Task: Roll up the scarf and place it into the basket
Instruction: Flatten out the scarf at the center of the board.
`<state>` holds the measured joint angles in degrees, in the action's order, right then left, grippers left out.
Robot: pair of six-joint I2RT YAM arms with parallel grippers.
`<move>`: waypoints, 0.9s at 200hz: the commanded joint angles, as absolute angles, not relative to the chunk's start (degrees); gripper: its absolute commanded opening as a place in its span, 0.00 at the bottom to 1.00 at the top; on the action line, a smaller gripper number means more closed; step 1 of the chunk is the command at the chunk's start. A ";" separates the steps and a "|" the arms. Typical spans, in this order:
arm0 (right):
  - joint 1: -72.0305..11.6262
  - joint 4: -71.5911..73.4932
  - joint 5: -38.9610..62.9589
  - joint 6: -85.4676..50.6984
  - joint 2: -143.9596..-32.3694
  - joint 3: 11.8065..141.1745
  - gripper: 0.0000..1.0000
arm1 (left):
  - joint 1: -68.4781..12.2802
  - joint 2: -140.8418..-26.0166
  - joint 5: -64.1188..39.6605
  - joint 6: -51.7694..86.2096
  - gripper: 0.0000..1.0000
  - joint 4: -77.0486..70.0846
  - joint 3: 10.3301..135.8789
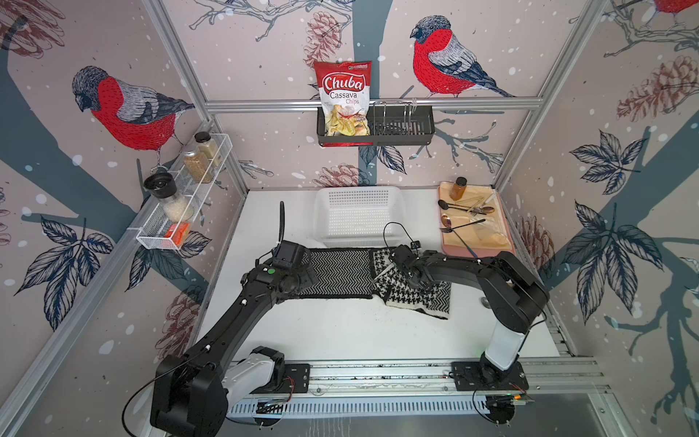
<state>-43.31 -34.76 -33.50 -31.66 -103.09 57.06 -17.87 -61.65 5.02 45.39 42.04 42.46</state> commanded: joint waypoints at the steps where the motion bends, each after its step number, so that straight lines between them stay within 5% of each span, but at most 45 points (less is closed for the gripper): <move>1: -43.32 -39.20 -30.79 -32.59 -101.45 56.94 0.00 | -18.11 -59.97 4.95 49.44 0.94 38.46 38.58; 61: -48.49 -33.67 -23.94 -27.45 -86.91 56.63 0.00 | -13.61 -72.86 5.26 48.44 0.94 21.17 40.32; 110: -52.64 -25.54 -20.42 -19.52 -77.01 60.17 0.00 | -12.71 -86.99 9.96 52.75 0.94 24.29 43.60; 180: -54.36 -28.45 -22.83 -13.62 -82.19 72.45 0.00 | -14.01 -78.61 6.28 58.72 0.90 27.29 32.02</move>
<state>-53.69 -27.55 -22.22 -16.38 -80.75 70.43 -12.93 -81.73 12.40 54.52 14.90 34.65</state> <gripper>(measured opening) 0.066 0.902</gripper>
